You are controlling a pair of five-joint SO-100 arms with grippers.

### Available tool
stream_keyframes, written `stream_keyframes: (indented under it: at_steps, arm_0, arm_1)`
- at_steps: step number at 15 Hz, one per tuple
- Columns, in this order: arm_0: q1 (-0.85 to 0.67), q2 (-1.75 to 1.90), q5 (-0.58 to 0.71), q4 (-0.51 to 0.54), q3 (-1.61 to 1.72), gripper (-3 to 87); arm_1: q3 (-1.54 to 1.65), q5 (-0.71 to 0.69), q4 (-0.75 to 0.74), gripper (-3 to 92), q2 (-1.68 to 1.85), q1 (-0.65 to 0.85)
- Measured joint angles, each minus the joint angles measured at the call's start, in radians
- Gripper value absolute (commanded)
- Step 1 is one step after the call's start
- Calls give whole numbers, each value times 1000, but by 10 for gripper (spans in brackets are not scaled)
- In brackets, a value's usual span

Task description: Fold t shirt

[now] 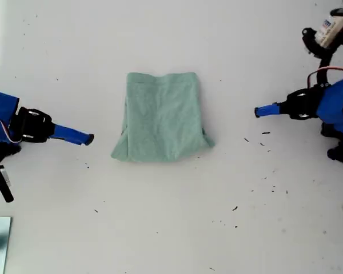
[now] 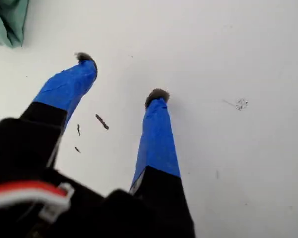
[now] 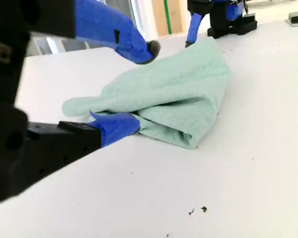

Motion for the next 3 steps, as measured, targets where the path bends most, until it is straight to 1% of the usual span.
stream_keyframes:
  at_steps: [3]
  arm_0:
    - [14,0,0,0,0,184]
  arm_1:
    - [0,-14,0,204,0,0]
